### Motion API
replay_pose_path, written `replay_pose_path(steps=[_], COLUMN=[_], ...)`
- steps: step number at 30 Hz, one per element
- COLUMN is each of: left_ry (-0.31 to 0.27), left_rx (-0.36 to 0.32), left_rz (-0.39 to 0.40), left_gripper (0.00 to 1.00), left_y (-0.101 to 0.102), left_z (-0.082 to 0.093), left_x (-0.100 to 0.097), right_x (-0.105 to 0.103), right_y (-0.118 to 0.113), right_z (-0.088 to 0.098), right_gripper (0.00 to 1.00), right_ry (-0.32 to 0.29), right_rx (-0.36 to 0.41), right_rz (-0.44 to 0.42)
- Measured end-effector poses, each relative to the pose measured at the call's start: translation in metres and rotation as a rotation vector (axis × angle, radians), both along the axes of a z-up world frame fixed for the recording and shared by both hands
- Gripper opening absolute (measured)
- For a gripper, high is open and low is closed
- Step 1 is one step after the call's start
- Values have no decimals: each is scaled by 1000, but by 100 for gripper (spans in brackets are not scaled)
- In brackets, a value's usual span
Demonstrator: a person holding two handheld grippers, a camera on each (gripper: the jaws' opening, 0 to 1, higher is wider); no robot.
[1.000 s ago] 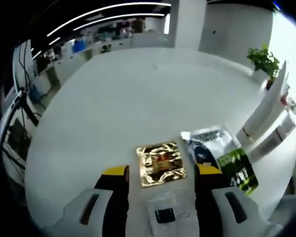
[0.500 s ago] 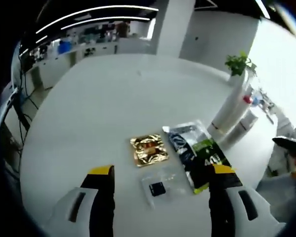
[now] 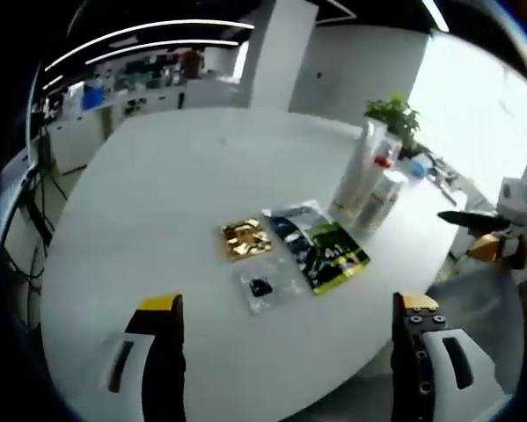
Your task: Arrange the skincare products in the storage area until every visible bottle or jar stands upright without overlapping.
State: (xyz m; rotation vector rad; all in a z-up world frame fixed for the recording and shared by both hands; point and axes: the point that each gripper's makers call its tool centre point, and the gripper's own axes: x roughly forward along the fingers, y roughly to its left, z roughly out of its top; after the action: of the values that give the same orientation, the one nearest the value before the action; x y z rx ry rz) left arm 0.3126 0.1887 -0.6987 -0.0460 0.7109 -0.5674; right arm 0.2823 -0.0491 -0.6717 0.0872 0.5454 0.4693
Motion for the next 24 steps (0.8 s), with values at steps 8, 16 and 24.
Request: replay_pose_path(steps=[8, 16, 24], left_ry=[-84, -95, -113], left_rx=[-91, -90, -66], left_rz=[-35, -77, -89], left_gripper=[97, 97, 97], left_y=[-1, -3, -4], left_z=[26, 25, 24], left_x=[-7, -19, -16], right_x=[-1, -1, -2], right_y=[2, 2, 3], right_z=[0, 0, 0], right_gripper=[100, 100, 100], right_ry=[-1, -1, 0], right_rx=[-5, -5, -6], right_rz=[11, 12, 16])
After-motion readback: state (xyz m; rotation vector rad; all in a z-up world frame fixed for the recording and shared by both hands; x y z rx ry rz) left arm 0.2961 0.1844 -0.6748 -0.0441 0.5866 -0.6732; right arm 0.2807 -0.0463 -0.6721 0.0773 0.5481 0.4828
